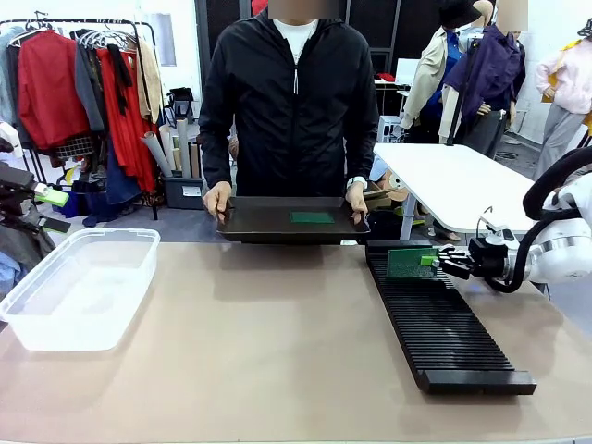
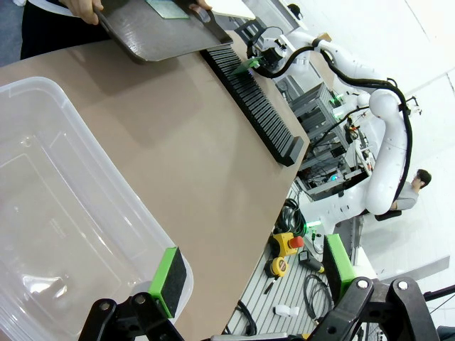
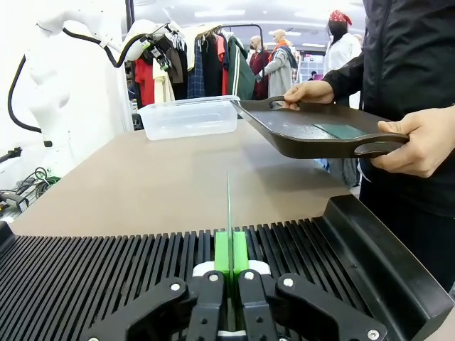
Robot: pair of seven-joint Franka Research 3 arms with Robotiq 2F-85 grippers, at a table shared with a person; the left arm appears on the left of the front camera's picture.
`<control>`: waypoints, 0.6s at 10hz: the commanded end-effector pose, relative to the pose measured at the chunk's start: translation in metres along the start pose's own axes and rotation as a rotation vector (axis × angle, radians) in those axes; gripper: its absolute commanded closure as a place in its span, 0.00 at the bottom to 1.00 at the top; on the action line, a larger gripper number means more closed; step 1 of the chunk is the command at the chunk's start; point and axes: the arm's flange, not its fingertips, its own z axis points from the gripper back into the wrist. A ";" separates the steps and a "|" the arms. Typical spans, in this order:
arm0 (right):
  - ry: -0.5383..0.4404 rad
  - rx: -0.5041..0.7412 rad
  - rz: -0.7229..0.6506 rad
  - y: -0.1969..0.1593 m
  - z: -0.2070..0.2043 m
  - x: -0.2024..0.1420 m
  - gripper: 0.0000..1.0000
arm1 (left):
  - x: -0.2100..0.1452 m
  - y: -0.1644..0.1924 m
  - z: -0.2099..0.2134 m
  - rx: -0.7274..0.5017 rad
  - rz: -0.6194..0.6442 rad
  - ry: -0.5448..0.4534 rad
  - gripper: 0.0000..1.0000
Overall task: Sort PCBs into racks and boxes based on the side picked up.
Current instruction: If the short side of the Blank PCB is picked up, insert it into the PCB Rack ; if the long side is picked up, place it in the Organizing box.
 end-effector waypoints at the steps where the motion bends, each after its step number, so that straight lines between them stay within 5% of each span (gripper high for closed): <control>1: 0.025 -0.017 -0.013 -0.009 -0.006 0.005 1.00 | 0.000 -0.002 0.001 -0.006 0.009 -0.002 0.00; 6: 0.046 -0.015 -0.016 -0.007 -0.004 -0.004 1.00 | 0.000 -0.002 0.001 -0.006 0.009 -0.002 0.00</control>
